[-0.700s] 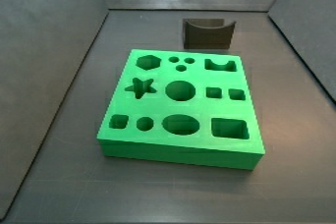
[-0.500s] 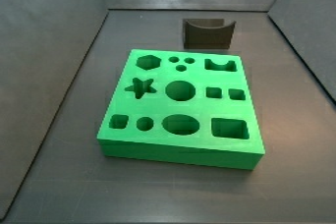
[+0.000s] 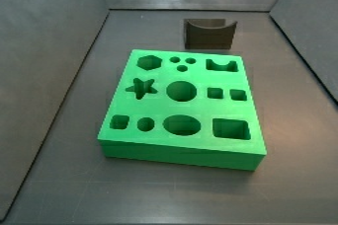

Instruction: Insert the hexagon object.

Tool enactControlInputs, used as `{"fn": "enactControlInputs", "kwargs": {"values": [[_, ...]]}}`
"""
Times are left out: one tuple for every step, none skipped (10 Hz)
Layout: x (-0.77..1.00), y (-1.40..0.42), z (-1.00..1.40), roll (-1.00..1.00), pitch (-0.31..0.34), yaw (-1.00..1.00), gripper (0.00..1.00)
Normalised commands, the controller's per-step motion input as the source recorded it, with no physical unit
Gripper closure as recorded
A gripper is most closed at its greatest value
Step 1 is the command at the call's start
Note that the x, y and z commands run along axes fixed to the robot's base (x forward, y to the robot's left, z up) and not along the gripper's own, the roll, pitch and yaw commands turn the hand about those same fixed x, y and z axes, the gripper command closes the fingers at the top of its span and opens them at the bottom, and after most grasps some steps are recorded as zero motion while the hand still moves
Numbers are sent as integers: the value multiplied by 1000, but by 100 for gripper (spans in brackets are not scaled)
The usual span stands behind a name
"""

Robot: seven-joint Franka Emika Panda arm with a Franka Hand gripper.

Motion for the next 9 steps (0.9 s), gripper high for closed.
{"fn": "enactControlInputs", "kwargs": {"values": [[-297, 143, -720, -219, 0, -546, 100], [-286, 166, -746, -209, 0, -514, 100], [-294, 203, -757, -199, 11, -534, 100], [-320, 351, -777, -209, 11, -426, 100], [-111, 326, -814, -193, 4, -200, 100], [0, 326, -926, -127, 4, 0, 100], [49, 340, -974, -100, 3, 0, 100], [66, 386, -909, -99, 59, 0, 100], [31, 369, -854, -146, 51, 0, 100]]}}
